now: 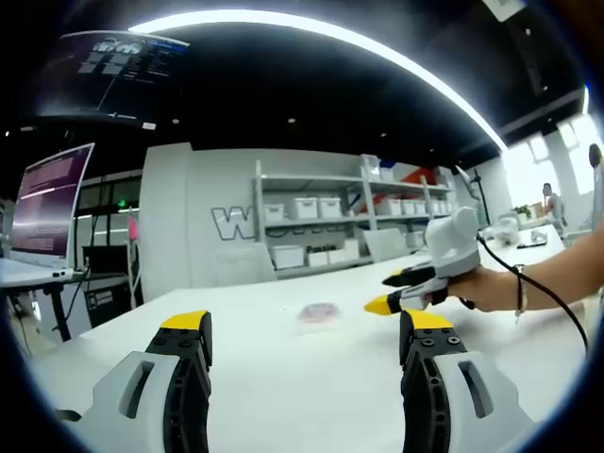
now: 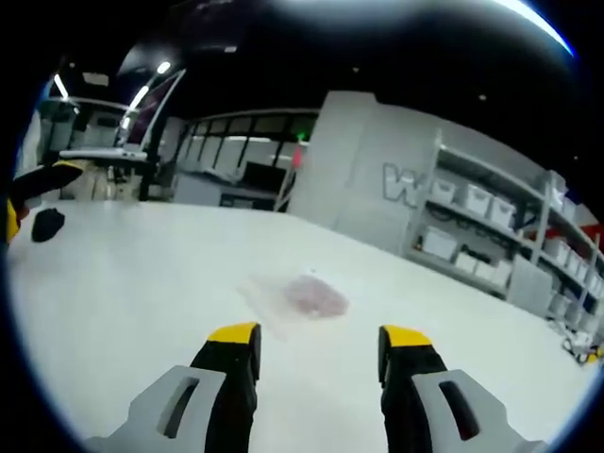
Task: Open the resealable bag by pulling the two sides of the seal apart until the entire bag opening is separated and visibly accessible.
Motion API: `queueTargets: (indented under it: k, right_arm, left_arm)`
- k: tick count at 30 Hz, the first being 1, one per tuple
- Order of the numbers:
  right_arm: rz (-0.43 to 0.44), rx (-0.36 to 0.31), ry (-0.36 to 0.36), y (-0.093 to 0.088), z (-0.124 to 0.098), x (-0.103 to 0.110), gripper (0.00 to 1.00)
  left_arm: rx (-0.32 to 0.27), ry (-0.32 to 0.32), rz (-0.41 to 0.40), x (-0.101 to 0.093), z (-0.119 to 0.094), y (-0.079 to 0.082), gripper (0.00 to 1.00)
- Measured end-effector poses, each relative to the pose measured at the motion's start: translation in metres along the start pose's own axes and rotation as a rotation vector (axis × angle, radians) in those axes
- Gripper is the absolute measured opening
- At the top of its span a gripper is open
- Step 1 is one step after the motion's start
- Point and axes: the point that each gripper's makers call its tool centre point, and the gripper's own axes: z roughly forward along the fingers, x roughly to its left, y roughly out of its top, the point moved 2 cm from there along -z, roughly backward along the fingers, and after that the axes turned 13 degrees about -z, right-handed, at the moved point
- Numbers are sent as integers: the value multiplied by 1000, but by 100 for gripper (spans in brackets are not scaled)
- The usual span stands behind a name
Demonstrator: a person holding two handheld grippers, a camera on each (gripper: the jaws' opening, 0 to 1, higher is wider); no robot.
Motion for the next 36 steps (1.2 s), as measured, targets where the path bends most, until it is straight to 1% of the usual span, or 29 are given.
queueTargets:
  k: [8,15,20,26,29,34,36]
  right_arm:
    - [-9,1,6,0,6,-2,48]
    - [-50,6,21,0,11,0,47]
    - [-57,2,26,1,13,1,46]
    - [-71,21,43,-4,20,4,45]
    - [-75,25,47,-6,21,3,45]
    - [-97,27,46,-7,20,1,43]
    - [-123,29,48,-7,21,1,43]
  left_arm:
    - [1,9,1,2,0,0,81]
    - [2,13,2,3,0,-1,81]
    - [3,14,4,4,2,-1,81]
    - [7,14,3,3,2,-2,81]
    - [6,13,6,3,2,-3,81]
    - [12,15,6,2,3,-4,81]
    - [11,15,8,2,3,-4,81]
